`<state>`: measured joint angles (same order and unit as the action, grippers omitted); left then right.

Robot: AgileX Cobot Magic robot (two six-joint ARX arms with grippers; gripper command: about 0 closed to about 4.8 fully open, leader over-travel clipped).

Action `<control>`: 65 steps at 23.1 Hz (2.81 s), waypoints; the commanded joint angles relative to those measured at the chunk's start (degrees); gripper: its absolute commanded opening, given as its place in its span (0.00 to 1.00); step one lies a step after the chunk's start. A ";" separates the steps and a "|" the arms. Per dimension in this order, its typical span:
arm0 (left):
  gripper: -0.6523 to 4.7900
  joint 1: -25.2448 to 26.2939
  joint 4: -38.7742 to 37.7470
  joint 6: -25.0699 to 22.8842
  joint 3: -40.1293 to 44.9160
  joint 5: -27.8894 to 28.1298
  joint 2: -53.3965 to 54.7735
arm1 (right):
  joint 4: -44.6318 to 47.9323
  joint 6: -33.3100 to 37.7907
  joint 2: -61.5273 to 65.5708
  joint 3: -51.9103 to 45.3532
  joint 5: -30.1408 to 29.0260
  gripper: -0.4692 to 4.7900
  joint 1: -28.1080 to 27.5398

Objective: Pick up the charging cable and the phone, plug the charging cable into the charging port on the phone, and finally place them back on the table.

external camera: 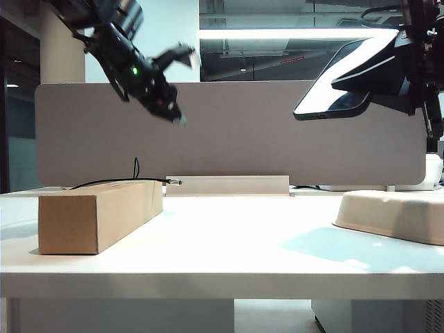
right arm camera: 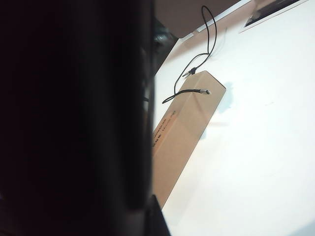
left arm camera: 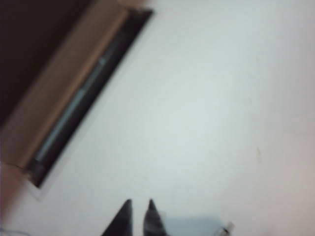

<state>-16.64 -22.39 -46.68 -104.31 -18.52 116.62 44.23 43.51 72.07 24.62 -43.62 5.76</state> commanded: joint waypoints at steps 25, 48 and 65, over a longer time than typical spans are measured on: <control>0.43 -4.46 -11.34 -17.86 -1.11 15.34 7.43 | 0.09 -0.70 -0.35 0.26 -1.53 0.09 -0.07; 0.11 -4.57 -10.97 -10.84 -2.54 14.60 6.08 | 0.13 -0.70 -0.35 0.26 -1.49 0.09 -0.07; 0.11 -5.11 -27.61 19.41 -2.49 -27.82 -6.99 | 15.32 5.73 -0.37 0.87 -1.29 0.08 -0.13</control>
<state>-21.71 -46.50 -27.14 -106.59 -41.63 110.39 56.34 47.66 72.07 24.60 -44.91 5.72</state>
